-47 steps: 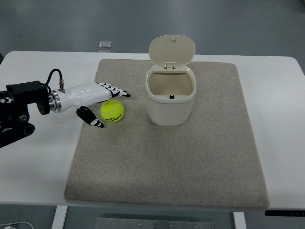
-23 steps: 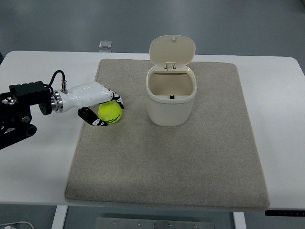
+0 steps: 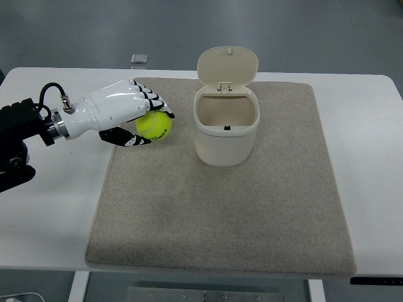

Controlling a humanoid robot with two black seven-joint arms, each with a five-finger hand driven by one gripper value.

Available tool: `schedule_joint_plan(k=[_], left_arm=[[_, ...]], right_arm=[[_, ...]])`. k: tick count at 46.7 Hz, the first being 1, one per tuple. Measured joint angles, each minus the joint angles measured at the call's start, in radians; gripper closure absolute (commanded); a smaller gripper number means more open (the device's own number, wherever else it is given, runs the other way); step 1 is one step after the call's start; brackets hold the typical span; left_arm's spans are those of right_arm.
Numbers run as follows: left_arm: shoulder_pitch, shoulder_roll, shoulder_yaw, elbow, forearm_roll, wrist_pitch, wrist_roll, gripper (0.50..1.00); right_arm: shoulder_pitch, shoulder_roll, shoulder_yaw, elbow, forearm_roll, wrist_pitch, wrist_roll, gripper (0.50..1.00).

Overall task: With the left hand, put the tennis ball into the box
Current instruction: 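Lift the held ball and carry it over the open cream bin, then open the left hand to drop the ball into the bin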

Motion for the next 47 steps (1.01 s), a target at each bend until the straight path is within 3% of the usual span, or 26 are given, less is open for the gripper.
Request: schedule_joint_plan(k=[8, 20, 23, 26, 29, 32, 36, 39, 42, 47], left_arm=[[-0.058, -0.019, 0.000, 0.000, 0.117, 0.095, -0.006, 0.997], [-0.197, -0.114, 0.001, 0.037, 0.169, 0.096, -0.002, 0.941], [-0.218, -0.151, 0.006, 0.062, 0.173, 0.091, -0.002, 0.864], [-0.232, -0.183, 0.007, 0.093, 0.179, 0.087, -0.001, 0.821], [-0.235, -0.217, 0.009, 0.120, 0.188, 0.078, -0.001, 0.731], [-0.234, -0.249, 0.009, 0.139, 0.195, 0.060, -0.001, 0.712], [-0.230, -0.271, 0.009, 0.151, 0.199, 0.040, -0.001, 0.617], [-0.226, -0.285, 0.009, 0.160, 0.199, 0.033, -0.001, 0.604], [-0.222, -0.299, 0.009, 0.174, 0.199, 0.031, 0.000, 0.532], [-0.213, -0.325, 0.013, 0.192, 0.198, 0.031, 0.000, 0.516]], right_arm=[[0.000, 0.000, 0.000, 0.000, 0.000, 0.000, 0.000, 0.562], [0.000, 0.000, 0.000, 0.000, 0.000, 0.000, 0.000, 0.562], [0.000, 0.000, 0.000, 0.000, 0.000, 0.000, 0.000, 0.562], [0.000, 0.000, 0.000, 0.000, 0.000, 0.000, 0.000, 0.562], [0.000, 0.000, 0.000, 0.000, -0.001, 0.000, 0.000, 0.562], [0.000, 0.000, 0.000, 0.000, -0.001, 0.000, 0.000, 0.562], [0.000, 0.000, 0.000, 0.000, -0.001, 0.000, 0.000, 0.562], [0.000, 0.000, 0.000, 0.000, -0.001, 0.000, 0.000, 0.562], [0.000, 0.000, 0.000, 0.000, -0.001, 0.000, 0.000, 0.560], [0.000, 0.000, 0.000, 0.000, -0.001, 0.000, 0.000, 0.562]])
